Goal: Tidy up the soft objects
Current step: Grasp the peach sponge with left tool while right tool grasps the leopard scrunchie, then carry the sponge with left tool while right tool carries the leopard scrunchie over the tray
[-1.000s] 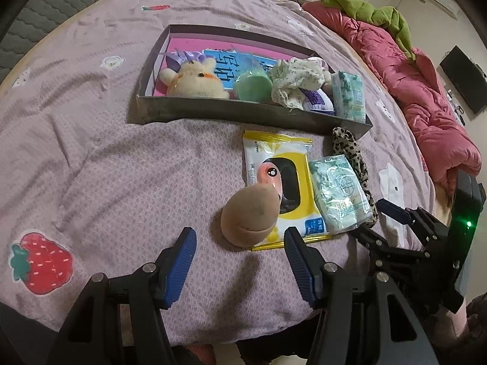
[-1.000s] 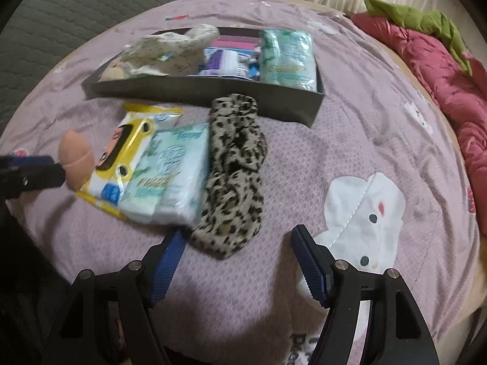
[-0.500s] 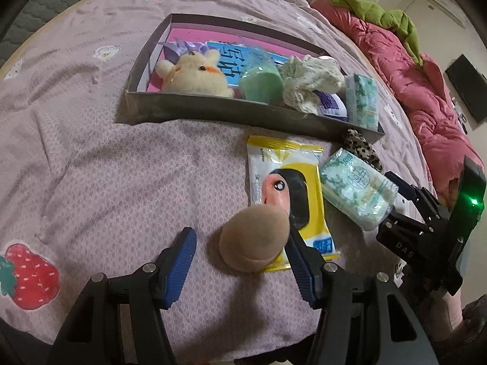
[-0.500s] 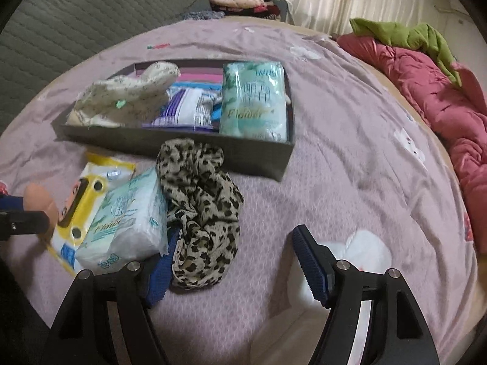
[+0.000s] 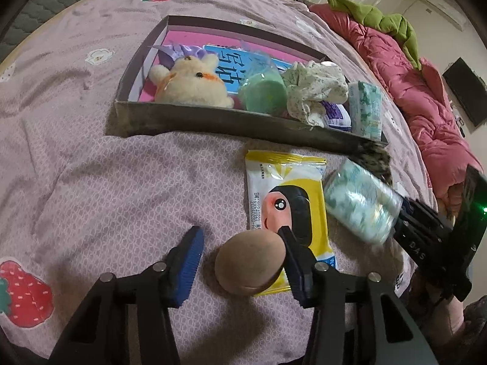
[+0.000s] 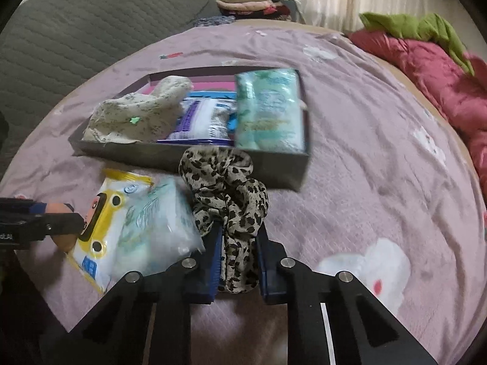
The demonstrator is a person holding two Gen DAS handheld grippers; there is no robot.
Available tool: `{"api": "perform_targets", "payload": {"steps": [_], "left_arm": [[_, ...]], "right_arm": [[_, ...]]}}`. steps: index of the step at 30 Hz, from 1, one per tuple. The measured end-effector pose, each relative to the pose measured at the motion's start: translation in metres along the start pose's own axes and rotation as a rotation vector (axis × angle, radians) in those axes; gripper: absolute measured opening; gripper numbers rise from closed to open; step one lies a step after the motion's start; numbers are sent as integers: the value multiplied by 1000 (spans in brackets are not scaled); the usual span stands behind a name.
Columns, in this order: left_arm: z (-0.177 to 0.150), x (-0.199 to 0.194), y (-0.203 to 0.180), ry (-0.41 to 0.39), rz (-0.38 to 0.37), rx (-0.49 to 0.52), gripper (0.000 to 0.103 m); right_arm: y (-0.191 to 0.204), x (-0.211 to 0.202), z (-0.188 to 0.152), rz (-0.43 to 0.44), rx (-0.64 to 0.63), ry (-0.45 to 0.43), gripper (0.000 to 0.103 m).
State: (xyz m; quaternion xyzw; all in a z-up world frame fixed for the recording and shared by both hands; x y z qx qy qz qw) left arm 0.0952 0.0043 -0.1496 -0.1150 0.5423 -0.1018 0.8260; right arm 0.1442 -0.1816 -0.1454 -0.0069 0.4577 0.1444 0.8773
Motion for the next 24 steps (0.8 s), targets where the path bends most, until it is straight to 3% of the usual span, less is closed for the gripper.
{"api": "perform_targets", "payload": {"steps": [10,24], "left_arm": [[-2,-3,0,-3,-22,8,37],[13,-35,2,-80,-36,-18,37]], "right_arm": [[-33,-34,1,-58,116,-50,18],[5,-69,21,11,86,-114,18]]}}
Point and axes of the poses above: each gripper's, at about its wrist camera, not at the fingertips, and x roughly the way its jaws point, y to its left, z to its top, the point moved 7 cm from there along x, roughly the way its jaws point, and after that the axes turned 6 degrees about x, right-handed, at the moved point
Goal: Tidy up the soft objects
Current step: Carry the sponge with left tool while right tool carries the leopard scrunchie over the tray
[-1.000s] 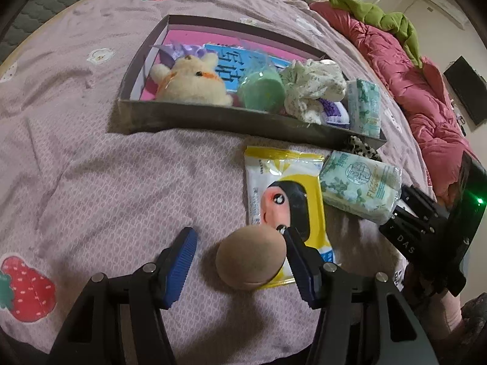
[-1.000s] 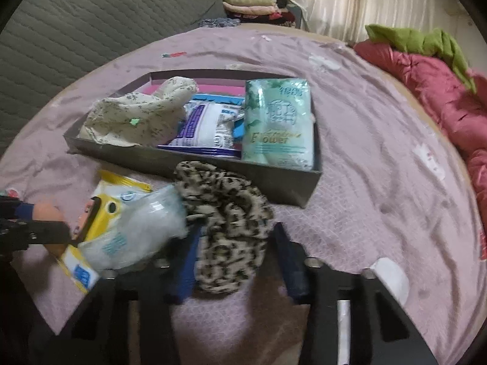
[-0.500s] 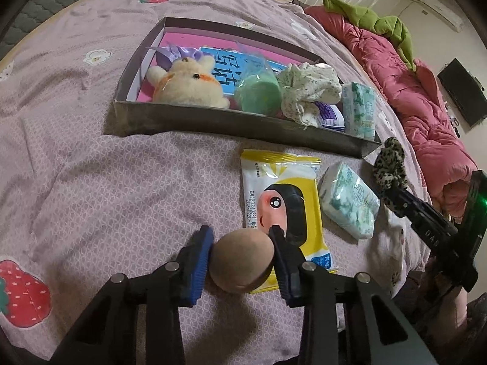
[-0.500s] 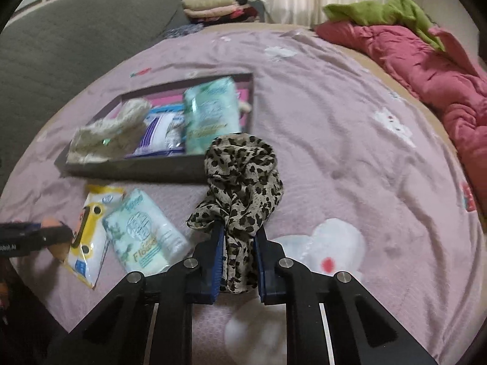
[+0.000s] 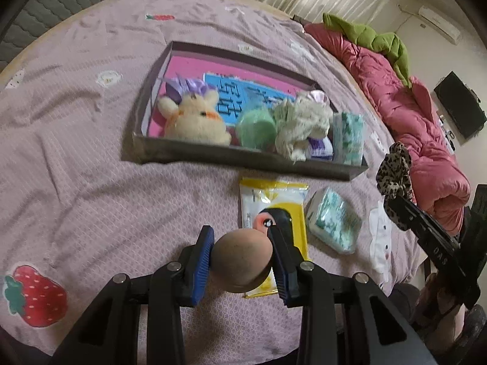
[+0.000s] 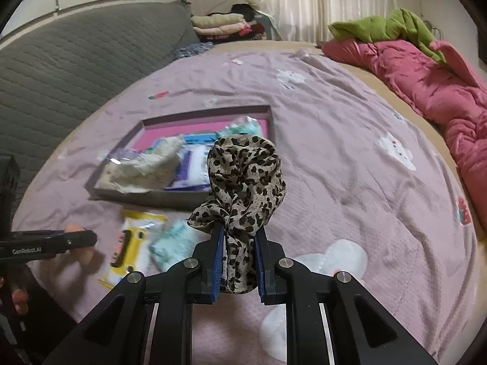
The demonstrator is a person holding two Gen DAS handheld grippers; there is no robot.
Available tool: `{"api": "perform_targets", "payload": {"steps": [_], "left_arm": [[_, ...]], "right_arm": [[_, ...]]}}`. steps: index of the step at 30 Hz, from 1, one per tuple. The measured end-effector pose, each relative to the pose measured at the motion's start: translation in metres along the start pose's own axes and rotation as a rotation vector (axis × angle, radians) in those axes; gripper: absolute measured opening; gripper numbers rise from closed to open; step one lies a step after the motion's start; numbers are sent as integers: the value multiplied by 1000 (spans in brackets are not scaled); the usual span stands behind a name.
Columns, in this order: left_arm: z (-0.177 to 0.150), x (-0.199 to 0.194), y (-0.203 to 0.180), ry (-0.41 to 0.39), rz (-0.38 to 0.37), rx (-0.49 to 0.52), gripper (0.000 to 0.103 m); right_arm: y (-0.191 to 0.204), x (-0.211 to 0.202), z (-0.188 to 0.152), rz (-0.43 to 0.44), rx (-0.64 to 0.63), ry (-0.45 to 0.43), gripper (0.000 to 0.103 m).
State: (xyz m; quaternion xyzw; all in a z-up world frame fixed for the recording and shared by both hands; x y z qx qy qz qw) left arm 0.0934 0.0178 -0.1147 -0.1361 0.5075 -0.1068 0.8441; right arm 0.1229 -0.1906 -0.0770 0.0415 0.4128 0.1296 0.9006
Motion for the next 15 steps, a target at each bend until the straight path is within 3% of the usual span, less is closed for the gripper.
{"api": "perform_targets", "payload": {"steps": [15], "left_arm": [[22,-26,-6,-66,13,27,37]], "right_arm": [[15,-8,12,30,-5,-24,18]]}}
Point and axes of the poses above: each gripper's, at about its wrist camera, not at the fingertips, and x roughly the way its jaws point, y to its left, z to its top, the point moved 7 cm from there along x, roughly the way its jaws point, and after that the axes turned 6 degrees about x, right-handed, at the moved point
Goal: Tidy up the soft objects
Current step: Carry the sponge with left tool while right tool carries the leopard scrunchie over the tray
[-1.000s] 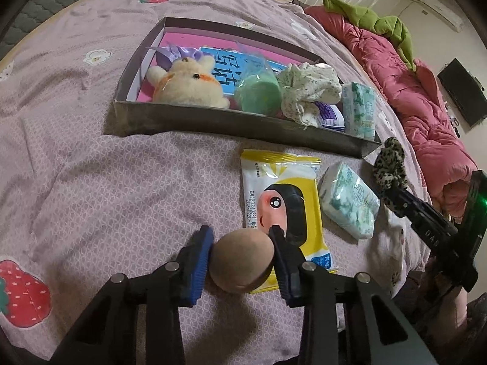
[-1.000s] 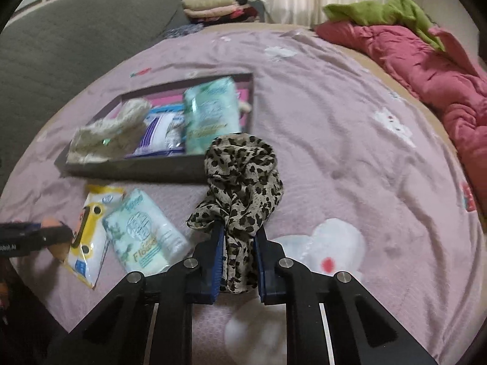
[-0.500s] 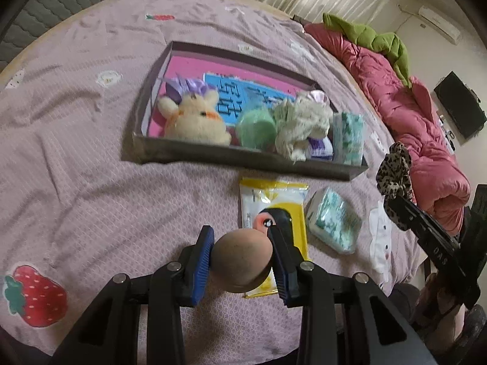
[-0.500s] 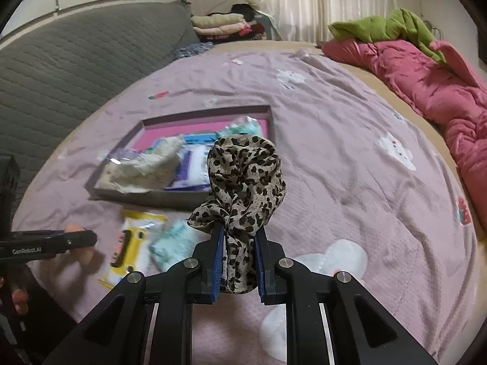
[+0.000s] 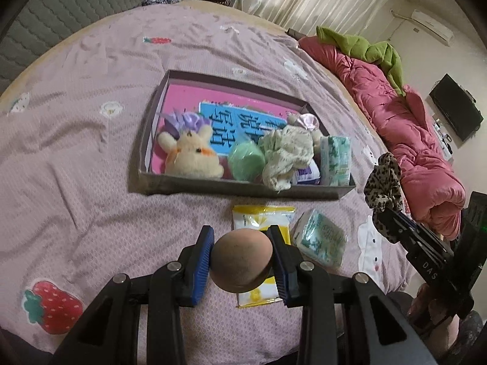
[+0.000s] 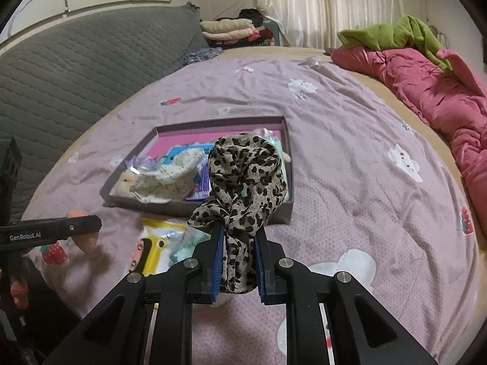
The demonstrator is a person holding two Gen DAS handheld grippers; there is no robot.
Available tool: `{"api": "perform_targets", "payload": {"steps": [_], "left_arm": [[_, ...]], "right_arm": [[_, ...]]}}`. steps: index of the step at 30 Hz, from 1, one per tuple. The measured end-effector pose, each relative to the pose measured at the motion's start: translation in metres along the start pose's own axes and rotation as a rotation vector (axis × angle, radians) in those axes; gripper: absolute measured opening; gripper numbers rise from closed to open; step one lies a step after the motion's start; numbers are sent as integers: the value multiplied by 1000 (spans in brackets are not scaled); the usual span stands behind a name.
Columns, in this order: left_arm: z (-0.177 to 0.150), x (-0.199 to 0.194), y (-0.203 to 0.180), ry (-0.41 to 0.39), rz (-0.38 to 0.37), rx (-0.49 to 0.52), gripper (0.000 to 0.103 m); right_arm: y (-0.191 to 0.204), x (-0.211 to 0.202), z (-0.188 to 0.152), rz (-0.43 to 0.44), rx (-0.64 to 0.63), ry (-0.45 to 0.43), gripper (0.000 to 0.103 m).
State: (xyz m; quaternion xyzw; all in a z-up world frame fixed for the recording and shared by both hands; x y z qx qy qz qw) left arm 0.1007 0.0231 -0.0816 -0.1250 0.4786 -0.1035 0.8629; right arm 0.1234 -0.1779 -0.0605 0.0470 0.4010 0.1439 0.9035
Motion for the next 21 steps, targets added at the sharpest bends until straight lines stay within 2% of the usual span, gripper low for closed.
{"api": "perform_targets", "payload": {"steps": [21], "left_arm": [[44,-20,2,-81,3,-9,37]], "right_arm": [[24,-6,42,31,-18,-63,18]]}}
Point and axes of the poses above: each gripper's, at about its wrist camera, not at the fingertips, and x roughly the way its jaws point, y to its left, z to its top, the point moved 7 cm from there along x, roughly the way its jaws point, and after that the axes turned 6 degrees about x, right-handed, at the moved point
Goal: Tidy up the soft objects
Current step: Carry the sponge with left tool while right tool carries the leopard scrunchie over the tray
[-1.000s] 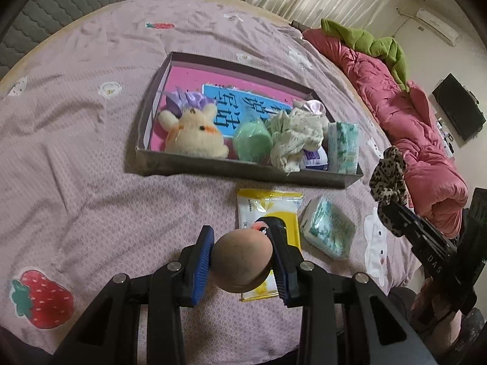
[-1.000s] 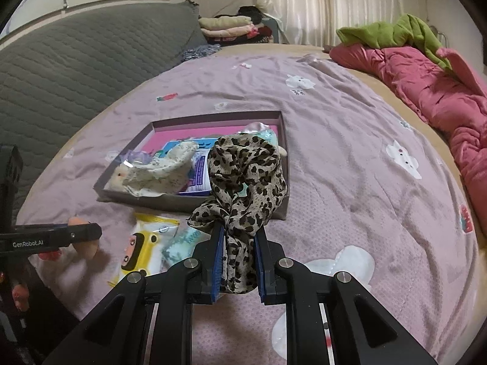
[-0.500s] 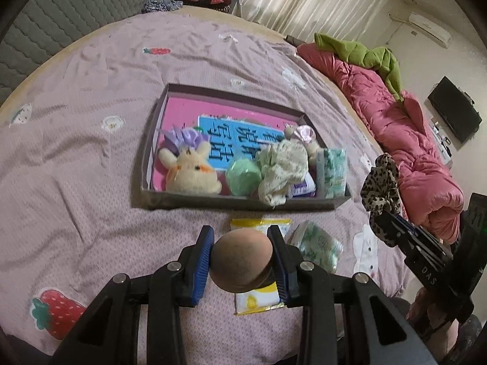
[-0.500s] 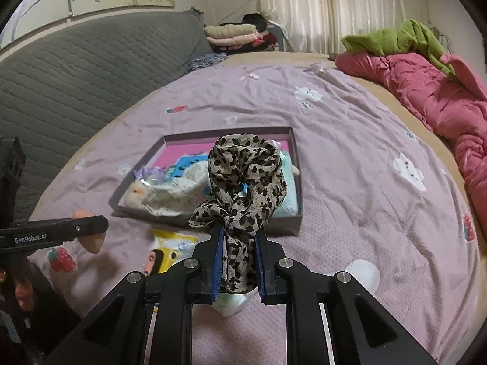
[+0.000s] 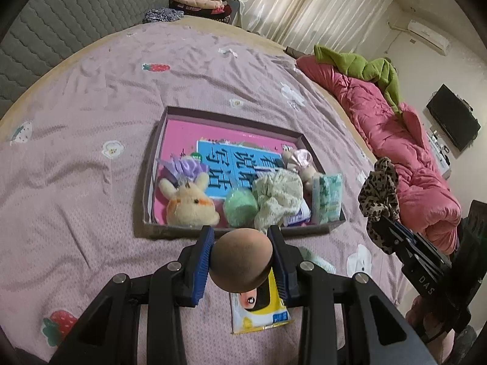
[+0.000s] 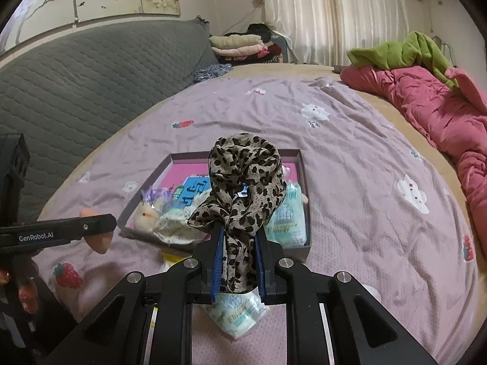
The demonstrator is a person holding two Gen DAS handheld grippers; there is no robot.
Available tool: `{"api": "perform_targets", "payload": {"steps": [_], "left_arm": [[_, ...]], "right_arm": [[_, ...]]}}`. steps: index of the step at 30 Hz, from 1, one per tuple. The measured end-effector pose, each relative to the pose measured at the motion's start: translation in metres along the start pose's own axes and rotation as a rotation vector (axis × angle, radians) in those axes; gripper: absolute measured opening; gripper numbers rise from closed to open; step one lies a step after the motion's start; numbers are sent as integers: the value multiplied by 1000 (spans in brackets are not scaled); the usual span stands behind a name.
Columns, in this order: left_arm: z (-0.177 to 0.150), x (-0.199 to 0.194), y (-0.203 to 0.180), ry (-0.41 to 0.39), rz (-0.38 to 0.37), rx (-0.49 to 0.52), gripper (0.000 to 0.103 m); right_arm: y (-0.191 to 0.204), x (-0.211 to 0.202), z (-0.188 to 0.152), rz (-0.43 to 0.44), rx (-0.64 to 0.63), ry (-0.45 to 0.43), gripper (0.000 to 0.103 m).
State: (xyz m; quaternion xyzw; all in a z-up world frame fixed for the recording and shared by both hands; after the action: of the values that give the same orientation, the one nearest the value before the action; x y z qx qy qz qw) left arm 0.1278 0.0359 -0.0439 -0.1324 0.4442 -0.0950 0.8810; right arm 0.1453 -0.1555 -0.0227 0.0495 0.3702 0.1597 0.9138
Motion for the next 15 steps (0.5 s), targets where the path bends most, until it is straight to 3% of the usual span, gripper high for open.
{"api": "perform_targets", "payload": {"steps": [15], "left_arm": [[34,2,26,-32,24,-27,37]], "right_arm": [[1,13,29,0,5,-30,18]]}}
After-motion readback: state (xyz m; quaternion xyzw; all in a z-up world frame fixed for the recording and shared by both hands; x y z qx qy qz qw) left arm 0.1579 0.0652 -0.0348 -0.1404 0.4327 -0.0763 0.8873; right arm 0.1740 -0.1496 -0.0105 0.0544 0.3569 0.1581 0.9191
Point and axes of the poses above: each gripper's, at about its wrist camera, not at the fingertips, and x roughly the way its jaws point, y to its left, z to its top, the point moved 7 cm from there along x, roughly the way its jaws point, and after that the axes turned 6 degrees about x, right-handed, at the moved point
